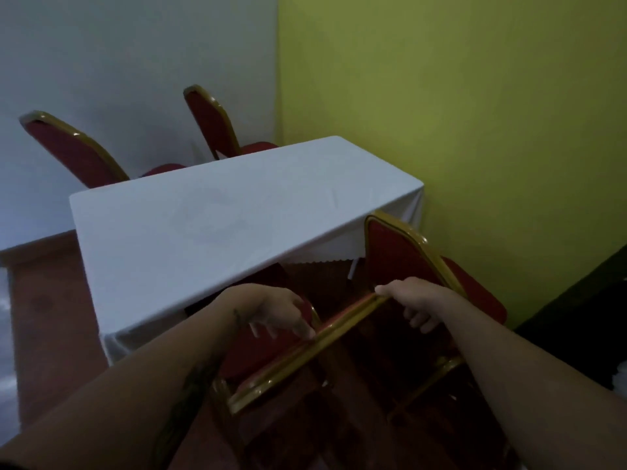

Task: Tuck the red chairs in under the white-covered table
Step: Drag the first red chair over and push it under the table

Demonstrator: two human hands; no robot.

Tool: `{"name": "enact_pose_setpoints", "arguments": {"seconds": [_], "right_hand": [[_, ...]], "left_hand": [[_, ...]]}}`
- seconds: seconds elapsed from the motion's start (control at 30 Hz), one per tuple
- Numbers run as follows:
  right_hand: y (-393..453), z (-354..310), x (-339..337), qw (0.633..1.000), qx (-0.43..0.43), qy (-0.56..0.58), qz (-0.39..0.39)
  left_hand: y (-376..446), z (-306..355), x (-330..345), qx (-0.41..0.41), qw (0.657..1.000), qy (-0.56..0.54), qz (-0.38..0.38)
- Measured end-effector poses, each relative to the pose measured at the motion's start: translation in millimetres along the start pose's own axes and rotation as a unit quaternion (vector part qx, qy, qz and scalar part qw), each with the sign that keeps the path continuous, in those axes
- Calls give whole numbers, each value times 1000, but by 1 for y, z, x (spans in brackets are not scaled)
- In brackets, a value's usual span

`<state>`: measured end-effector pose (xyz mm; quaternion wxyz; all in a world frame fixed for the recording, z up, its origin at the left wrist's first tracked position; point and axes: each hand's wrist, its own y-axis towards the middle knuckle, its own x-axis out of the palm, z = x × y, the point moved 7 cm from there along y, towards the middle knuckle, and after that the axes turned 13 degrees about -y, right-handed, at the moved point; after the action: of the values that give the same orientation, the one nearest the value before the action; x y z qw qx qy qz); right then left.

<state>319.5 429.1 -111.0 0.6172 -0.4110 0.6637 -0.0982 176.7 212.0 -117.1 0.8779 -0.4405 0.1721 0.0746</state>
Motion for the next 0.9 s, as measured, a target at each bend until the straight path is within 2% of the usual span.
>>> {"name": "enact_pose_setpoints", "arguments": {"seconds": [0.1, 0.2, 0.33, 0.53, 0.67, 0.77, 0.9], "right_hand": [[-1, 18, -33, 996, 7, -20, 87], [-6, 40, -55, 987, 29, -22, 157], [1, 72, -62, 984, 61, -21, 166], [57, 101, -87, 987, 51, -13, 149], [107, 100, -92, 996, -12, -2, 87], [135, 93, -82, 998, -61, -6, 18], [158, 93, -76, 994, -108, -5, -4]], "left_hand": [[16, 40, -22, 65, 996, 55, 24], [27, 87, -33, 147, 976, 142, 72], [49, 147, -27, 234, 943, 211, 103], [104, 226, -25, 321, 900, 236, 178], [157, 268, -16, 305, 849, 380, 204], [200, 292, -7, 251, 837, 447, 189], [227, 313, -5, 203, 817, 501, 197]]}}
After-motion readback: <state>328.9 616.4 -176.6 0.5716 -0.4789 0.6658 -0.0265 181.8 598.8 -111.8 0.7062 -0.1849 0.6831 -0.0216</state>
